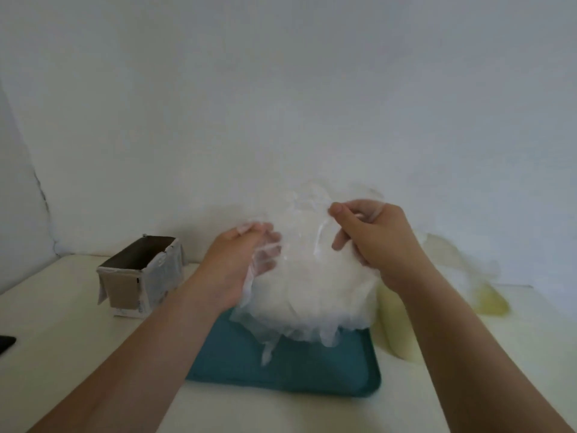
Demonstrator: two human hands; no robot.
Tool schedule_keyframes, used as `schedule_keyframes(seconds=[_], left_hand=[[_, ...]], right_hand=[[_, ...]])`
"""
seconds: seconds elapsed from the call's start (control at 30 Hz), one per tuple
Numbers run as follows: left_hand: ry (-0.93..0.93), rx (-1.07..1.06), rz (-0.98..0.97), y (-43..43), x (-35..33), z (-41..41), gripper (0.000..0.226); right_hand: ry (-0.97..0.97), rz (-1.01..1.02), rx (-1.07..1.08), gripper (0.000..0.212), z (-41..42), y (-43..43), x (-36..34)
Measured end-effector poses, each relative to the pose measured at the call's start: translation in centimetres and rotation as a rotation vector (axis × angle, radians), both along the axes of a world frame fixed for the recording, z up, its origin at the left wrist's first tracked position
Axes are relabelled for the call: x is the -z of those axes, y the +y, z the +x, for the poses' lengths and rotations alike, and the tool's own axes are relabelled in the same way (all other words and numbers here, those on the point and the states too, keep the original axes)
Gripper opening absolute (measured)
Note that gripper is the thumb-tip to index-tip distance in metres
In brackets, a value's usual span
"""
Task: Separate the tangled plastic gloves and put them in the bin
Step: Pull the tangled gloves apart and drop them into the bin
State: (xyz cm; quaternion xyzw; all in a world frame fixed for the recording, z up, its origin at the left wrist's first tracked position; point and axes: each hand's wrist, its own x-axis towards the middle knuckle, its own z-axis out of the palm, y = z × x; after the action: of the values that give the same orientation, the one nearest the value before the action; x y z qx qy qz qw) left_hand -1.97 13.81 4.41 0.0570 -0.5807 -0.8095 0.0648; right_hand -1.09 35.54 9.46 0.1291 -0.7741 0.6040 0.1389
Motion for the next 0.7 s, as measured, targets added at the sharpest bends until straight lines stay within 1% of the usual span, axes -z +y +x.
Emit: schedule_keyframes(seconds=[0.1,0.23,0.3,0.4,0.5,0.57,0.63,0.67,0.7], left_hand=[[0.003,0.090,-0.016,3.0,-1.1,-0.3,0.016],[0.054,0.157,-0.056,6.1,-3.0,0.0,0.018],[0.111,0.177,-0.064,7.2,-4.6,0.4,0.016],[0.203,0.215,-0.034,8.4,-7.1,1.4,0.014],[0.242,0.361,0.019,9.4,-9.1,2.1,0.013],[0.229,0.487,0.047,10.6,-10.0,2.1,0.013],[0.191,0.542,0.044,12.2,-10.2,1.4,0.013],[0.163,0.551,0.037,13.2,-10.0,0.8,0.013],[0.127,0.545,0.023,14.4,-9.6,0.1,0.012]], right_hand=[[-0.027,0.121,0.071,0.019,0.5,4.9,-2.4],[-0.100,0.491,0.197,0.021,0.5,11.5,-3.7],[-0.079,0.598,0.283,0.020,-0.7,13.9,-3.5],[-0.107,0.676,0.354,0.022,-3.2,15.6,-1.8],[-0.150,0.744,0.396,0.029,-5.4,16.0,0.7],[-0.170,0.806,0.433,0.029,-6.8,16.1,2.1],[-0.229,0.829,0.456,0.019,-8.1,15.9,3.5],[-0.258,0.817,0.449,0.013,-8.8,16.0,4.2],[-0.290,0.764,0.437,0.016,-9.3,16.1,4.7]])
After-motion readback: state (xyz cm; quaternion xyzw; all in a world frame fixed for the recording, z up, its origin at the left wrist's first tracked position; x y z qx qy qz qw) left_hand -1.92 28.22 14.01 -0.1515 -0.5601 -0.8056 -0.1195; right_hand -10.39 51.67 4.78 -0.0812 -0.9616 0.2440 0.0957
